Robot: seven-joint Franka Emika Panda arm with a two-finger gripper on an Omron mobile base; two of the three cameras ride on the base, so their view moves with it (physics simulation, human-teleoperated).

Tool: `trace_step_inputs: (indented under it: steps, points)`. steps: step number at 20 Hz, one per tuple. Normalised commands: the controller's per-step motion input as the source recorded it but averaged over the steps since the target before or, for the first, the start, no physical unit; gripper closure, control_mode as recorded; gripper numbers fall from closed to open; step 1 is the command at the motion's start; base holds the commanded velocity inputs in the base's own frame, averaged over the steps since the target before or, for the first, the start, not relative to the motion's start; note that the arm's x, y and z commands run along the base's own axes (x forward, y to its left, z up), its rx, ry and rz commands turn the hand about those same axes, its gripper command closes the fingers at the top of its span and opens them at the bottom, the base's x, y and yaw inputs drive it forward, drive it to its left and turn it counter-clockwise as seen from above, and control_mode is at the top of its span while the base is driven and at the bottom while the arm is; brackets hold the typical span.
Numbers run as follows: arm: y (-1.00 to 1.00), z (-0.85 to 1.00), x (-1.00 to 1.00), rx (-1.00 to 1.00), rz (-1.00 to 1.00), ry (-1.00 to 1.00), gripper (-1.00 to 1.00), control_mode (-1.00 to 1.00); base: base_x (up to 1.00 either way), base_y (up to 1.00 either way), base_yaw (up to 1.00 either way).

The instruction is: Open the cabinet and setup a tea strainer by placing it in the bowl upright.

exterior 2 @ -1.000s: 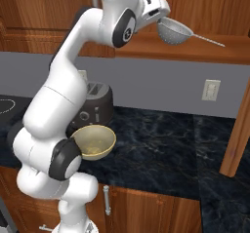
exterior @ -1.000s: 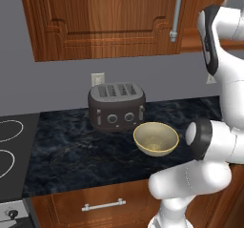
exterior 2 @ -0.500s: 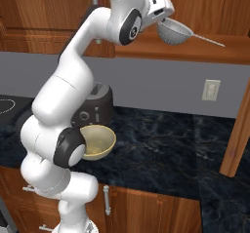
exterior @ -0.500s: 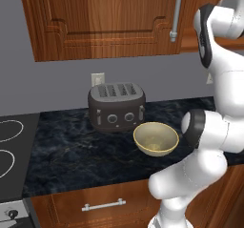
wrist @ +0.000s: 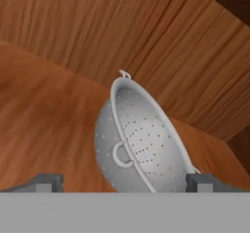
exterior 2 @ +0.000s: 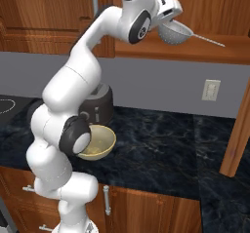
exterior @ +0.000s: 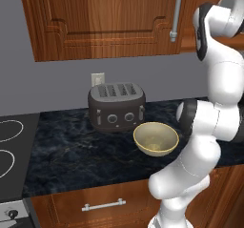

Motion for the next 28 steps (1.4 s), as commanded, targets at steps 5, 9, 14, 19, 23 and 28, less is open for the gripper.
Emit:
trace_step_inputs:
  steps: [5, 9, 14, 19, 23, 28]
  points:
    - [-0.09, -0.03, 0.32, 0.00, 0.00, 0.06, -1.00, -1.00, 0.00, 0.00, 0.00]
    - [-0.05, -0.10, 0.27, 0.00, 0.00, 0.05, -1.00, -1.00, 0.00, 0.00, 0.00]
    - [-0.01, -0.12, 0.19, 0.00, 0.00, 0.03, -1.00, -1.00, 0.00, 0.00, 0.00]
    - [0.00, -0.05, 0.05, 0.00, 0.00, 0.01, -1.00, -1.00, 0.00, 0.00, 0.00]
    - [0.00, 0.00, 0.00, 0.00, 0.00, 0.00, -1.00, -1.00, 0.00, 0.00, 0.00]
    - [0.00, -0.10, 0.00, 0.02, 0.02, 0.00, -1.00, -1.00, 0.00, 0.00, 0.00]
